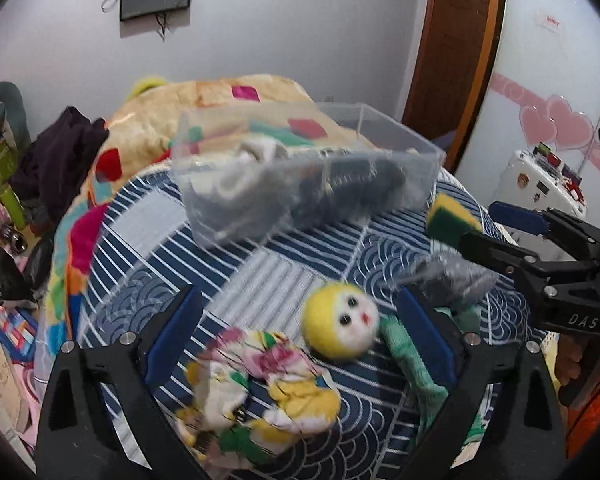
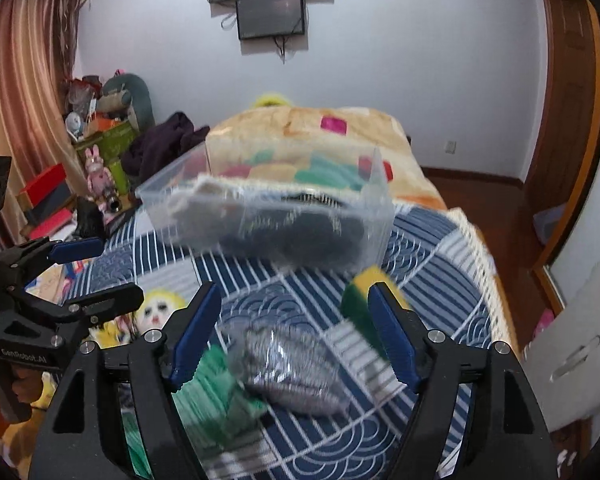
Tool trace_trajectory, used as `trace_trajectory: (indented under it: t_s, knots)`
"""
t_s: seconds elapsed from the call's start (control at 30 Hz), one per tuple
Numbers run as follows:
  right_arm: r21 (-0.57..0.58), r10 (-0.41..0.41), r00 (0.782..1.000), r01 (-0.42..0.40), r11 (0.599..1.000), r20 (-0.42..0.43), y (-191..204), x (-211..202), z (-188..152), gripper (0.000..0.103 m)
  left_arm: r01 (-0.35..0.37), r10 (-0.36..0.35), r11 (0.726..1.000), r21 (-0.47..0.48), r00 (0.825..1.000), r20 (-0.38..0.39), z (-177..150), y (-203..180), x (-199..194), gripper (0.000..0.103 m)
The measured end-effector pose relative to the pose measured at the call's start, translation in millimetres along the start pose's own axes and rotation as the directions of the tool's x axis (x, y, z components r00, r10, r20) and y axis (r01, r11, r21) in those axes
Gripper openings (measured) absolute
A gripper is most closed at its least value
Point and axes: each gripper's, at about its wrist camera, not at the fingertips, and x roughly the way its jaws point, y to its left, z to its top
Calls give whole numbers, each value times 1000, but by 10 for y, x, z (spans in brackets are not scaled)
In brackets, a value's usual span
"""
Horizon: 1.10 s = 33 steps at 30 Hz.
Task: Organize soft objects
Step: 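Grasp the yellow plush doll with the left gripper while the right grasps the grey pouch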
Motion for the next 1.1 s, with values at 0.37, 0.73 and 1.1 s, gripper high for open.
trace_trajectory:
  t_s: [0.37, 0.73, 1.1]
  knots:
    - [81, 39, 995, -31, 996, -89, -138, 73, -346, 73, 75, -73, 996, 44, 996, -50, -65, -180, 226, 72]
    - [89, 101, 987, -90, 992, -126, -127, 106, -438, 53, 94, -91, 995, 40, 993, -72, -117, -189, 278, 45]
    - [51, 67, 996, -64, 997, -59, -85, -57, -279, 39, 92, -93, 995, 28, 996, 10, 91, -119, 6, 44]
